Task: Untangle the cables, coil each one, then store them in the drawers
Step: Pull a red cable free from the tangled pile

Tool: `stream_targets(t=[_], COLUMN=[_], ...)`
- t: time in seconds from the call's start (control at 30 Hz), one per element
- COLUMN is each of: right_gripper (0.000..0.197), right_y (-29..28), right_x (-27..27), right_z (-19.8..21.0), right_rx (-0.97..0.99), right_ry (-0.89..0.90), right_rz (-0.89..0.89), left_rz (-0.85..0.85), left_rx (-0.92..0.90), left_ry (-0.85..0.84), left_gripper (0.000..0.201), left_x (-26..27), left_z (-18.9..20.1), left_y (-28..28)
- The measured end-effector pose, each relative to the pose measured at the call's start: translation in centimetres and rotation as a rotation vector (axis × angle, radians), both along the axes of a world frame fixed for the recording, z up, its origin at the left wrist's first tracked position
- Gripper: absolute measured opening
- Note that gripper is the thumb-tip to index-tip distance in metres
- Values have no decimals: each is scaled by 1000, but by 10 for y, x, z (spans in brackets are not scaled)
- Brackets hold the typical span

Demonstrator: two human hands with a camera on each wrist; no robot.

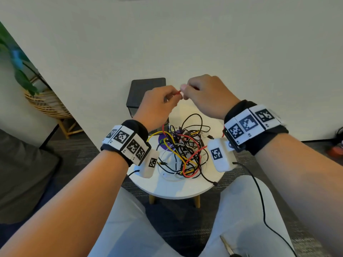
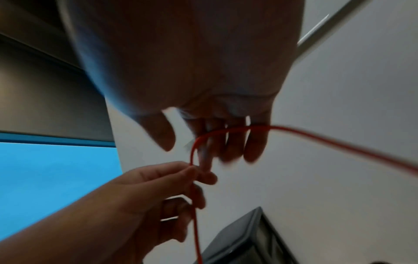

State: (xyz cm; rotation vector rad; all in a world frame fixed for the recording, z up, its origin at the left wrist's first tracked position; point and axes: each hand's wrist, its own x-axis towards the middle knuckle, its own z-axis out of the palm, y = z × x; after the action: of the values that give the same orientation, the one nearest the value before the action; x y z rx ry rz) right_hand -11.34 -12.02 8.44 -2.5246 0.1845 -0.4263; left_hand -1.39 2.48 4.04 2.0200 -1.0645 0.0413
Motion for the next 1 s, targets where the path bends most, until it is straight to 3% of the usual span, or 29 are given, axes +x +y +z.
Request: stream_targets(t=[0.17,0.3,0.47,0.67,0.73,0.87,1.0], right_gripper=[40,39,40,36,39,33,32], right_y=[-1,7,9,0,-9,-22,-16], right_x=[-1,-8,-14,-28,-36,-38,-36], right_z=[6,5,11,41,48,30,-4], right_rx=[211,231,303,522,594,658,592], right_ry=[-284,-381,-540,-770,-733,-462,-284], right_rz=[-23,39,43,96,168,182,200], left_rz=[-92,-78,-85,-48,-22,78,-61], left_rx=[312,250,298,344,280,50,34], left_ry=[148,157,121,105,152,355,516], left_gripper=[13,14,12,17,15,25,42], left_x=[-6,-11,-5,5,13,23,2], left_z=[-41,-52,-56,-57,-50,-19,12], left_y=[9,8,5,13,20,32,27])
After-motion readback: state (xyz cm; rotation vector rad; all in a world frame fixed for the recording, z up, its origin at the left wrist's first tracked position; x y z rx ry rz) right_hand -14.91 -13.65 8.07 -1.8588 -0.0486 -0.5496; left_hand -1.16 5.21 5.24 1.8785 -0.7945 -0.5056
